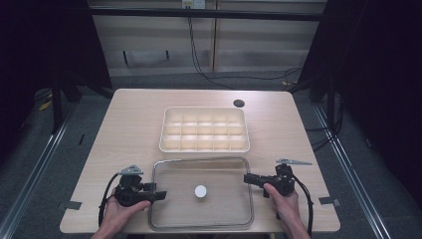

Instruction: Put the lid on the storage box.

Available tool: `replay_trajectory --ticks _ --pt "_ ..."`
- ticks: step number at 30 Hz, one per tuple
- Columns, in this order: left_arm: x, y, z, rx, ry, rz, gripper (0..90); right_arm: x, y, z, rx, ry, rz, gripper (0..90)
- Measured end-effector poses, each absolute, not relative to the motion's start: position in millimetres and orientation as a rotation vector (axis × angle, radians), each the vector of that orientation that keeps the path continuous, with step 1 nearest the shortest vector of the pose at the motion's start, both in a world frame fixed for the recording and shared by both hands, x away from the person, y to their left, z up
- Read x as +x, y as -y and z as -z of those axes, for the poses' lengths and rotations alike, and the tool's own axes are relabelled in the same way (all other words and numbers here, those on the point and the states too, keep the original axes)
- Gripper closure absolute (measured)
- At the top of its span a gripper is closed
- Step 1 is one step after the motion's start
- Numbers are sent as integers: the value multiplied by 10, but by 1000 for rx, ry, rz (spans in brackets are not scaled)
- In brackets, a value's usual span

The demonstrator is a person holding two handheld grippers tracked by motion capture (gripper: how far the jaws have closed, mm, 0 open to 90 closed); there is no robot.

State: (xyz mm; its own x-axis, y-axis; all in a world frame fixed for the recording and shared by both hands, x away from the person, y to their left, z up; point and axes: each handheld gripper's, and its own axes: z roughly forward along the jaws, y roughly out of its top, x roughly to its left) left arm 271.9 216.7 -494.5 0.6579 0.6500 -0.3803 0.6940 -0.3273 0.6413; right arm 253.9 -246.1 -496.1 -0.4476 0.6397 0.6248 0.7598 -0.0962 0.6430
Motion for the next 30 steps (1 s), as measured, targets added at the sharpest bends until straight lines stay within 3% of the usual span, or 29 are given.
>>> replay_trajectory --ticks 8,11,30 --pt "2717 -2189 4912 2027 -1040 59 445 2562 2398 5002 -1563 2062 1567 669" --pt "2717 -2231 4863 1996 -1020 46 511 2562 2397 4999 -1572 2065 1565 658" --pt "2695 -2244 4746 1949 -984 31 574 2533 2290 4848 -1646 2140 1582 601"
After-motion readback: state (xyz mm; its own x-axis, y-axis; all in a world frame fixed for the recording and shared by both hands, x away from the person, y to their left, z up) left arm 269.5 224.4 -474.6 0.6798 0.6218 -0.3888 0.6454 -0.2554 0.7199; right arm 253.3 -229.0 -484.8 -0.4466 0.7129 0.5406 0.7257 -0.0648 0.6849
